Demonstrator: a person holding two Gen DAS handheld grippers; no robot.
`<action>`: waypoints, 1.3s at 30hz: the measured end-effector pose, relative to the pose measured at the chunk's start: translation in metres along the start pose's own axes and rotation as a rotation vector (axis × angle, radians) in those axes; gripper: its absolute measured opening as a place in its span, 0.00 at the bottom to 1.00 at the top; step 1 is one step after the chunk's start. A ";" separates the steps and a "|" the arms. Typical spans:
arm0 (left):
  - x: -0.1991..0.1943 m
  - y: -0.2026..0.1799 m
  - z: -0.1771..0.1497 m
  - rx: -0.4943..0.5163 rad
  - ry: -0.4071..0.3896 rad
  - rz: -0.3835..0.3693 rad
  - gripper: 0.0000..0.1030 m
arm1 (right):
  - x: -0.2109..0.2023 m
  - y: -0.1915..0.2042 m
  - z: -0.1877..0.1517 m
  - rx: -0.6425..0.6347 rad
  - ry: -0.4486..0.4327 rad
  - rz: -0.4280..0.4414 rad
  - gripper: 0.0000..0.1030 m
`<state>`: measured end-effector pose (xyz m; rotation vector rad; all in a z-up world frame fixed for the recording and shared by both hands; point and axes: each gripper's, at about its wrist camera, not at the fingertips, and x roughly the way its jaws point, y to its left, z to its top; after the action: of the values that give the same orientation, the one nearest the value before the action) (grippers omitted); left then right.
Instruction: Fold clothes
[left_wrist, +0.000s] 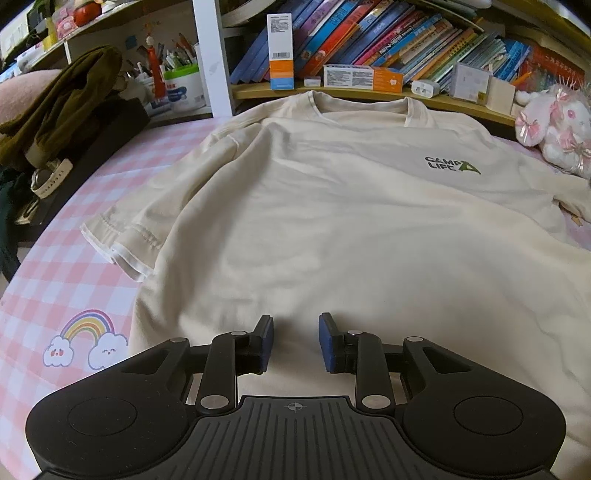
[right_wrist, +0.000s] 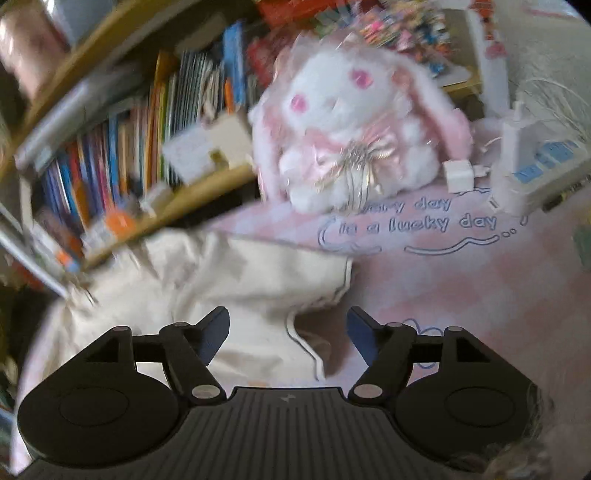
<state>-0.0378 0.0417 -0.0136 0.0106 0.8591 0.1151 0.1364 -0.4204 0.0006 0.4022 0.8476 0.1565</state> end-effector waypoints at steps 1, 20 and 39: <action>0.000 0.000 0.000 0.001 0.000 0.000 0.27 | 0.003 -0.001 0.001 0.004 0.012 -0.003 0.62; 0.001 0.001 0.002 0.013 0.006 -0.004 0.27 | 0.032 -0.006 0.034 0.008 0.044 -0.067 0.50; -0.006 0.005 0.006 0.059 0.003 0.002 0.35 | 0.090 0.012 0.058 -0.330 -0.034 -0.411 0.26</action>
<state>-0.0372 0.0462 -0.0046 0.0671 0.8649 0.0919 0.2391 -0.3996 -0.0232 -0.0820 0.8363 -0.0918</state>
